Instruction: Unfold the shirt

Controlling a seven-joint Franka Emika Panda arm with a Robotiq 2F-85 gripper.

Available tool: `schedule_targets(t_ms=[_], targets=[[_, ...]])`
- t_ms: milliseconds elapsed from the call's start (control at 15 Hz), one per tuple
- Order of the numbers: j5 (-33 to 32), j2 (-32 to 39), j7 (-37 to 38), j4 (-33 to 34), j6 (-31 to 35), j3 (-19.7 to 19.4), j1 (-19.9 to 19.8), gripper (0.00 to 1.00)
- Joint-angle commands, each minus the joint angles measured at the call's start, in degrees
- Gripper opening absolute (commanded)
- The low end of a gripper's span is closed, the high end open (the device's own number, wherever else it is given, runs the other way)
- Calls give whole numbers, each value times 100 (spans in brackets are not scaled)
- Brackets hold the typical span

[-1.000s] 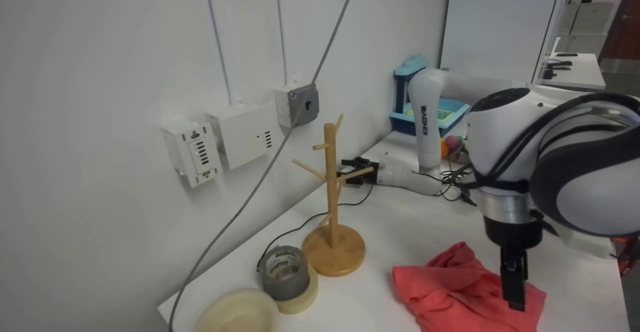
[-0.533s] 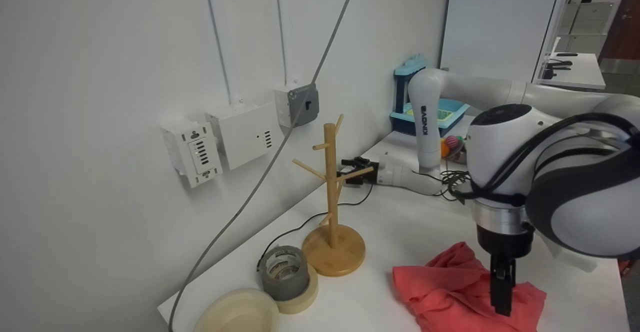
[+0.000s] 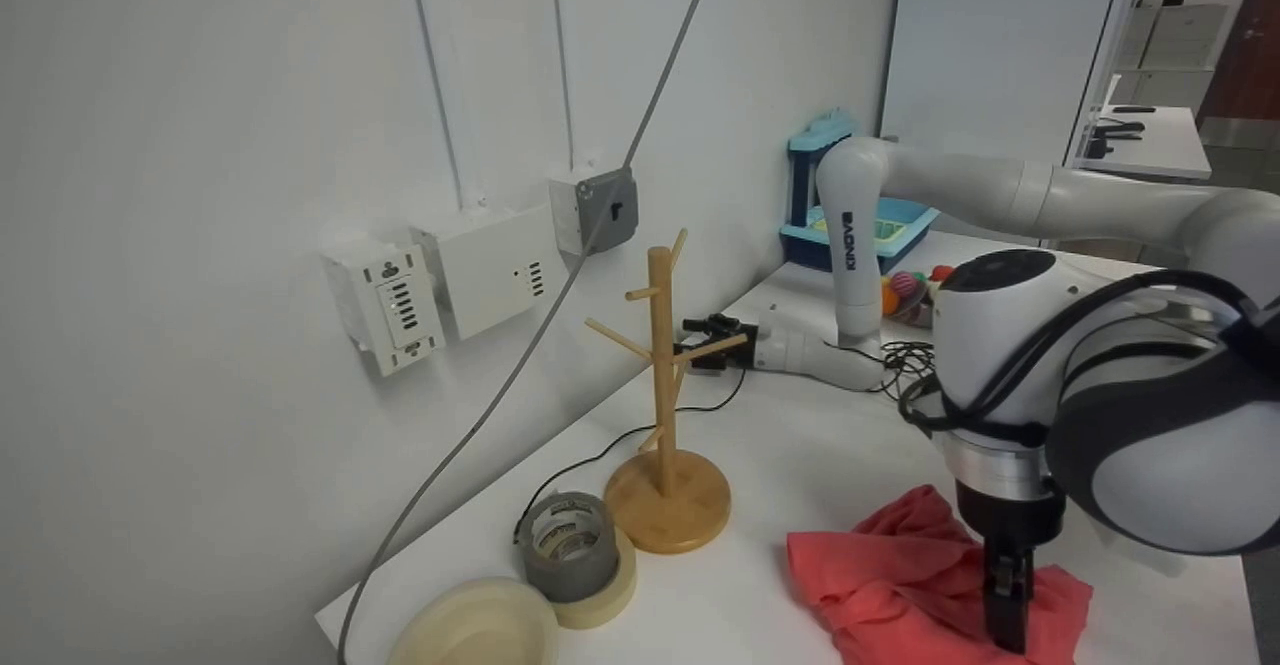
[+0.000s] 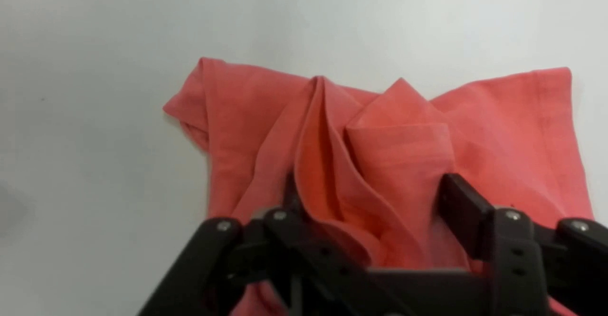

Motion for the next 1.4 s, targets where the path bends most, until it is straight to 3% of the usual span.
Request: schedule_targets(t_ms=[0,400,933,1333], targets=[[-75,2,116,-3,125,-65,51,43],[-135,-400,168,-147,-144,-67,126,1],[-140,-1152,136,19,-1104,350,507,2],[-258,-978,194,466,-792,631,877,2]])
